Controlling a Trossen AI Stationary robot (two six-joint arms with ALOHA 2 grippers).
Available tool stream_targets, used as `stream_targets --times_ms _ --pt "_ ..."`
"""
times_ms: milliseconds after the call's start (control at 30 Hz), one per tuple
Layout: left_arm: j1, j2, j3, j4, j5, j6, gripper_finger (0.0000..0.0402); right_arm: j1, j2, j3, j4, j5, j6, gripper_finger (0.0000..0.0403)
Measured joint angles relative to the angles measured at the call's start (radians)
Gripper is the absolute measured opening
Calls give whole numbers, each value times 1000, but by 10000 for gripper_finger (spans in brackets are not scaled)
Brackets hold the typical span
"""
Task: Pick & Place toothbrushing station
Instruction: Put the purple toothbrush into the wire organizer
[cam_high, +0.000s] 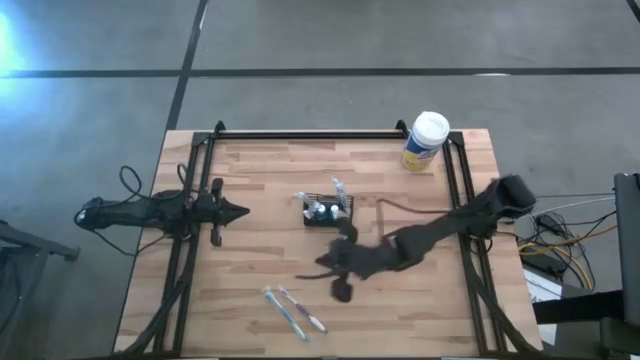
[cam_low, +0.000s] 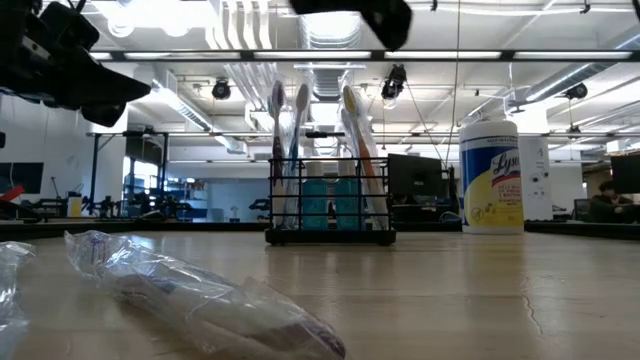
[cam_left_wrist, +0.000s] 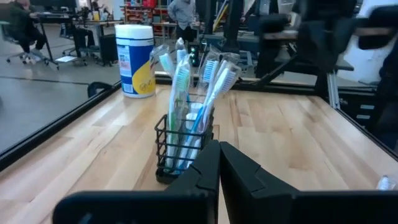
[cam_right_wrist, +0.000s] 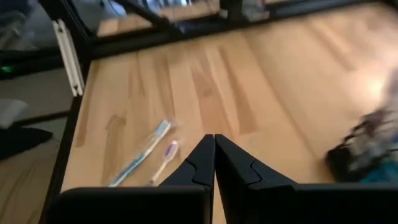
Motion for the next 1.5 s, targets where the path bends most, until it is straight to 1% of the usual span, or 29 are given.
stream_targets --times_ms 100,200,267,400,467,533,700,733,833,900,1067,1233,1500 --pt "0 0 0 0 -3 -9 16 3 124 175 -149 -32 74 8" --pt "0 0 0 0 -3 -9 15 3 240 335 -278 -121 100 8" --pt "0 0 0 1 -2 -10 12 3 315 431 -344 -162 134 8" --pt "0 0 0 1 3 -21 8 2 458 620 -450 -168 205 12" --pt "0 0 0 2 9 -32 8 2 533 724 -511 -168 232 23" --pt "0 0 0 2 26 -36 9 1 608 830 -589 -169 257 42" --pt "0 1 0 2 58 -45 8 2 776 1069 -769 -208 295 102" --pt "0 1 0 2 58 -46 8 2 801 1088 -779 -220 302 113" --pt "0 2 0 -1 60 -50 9 0 810 1055 -759 -268 332 142" --pt "0 6 0 -2 60 -50 9 -2 816 1049 -764 -270 371 157" --pt "0 12 0 -6 60 -58 8 -3 815 1028 -736 -271 377 184" --pt "0 13 -1 -5 59 -60 9 -2 815 1019 -713 -272 367 194" --pt "0 13 -15 -8 58 -80 9 -3 816 927 -653 -263 367 194"
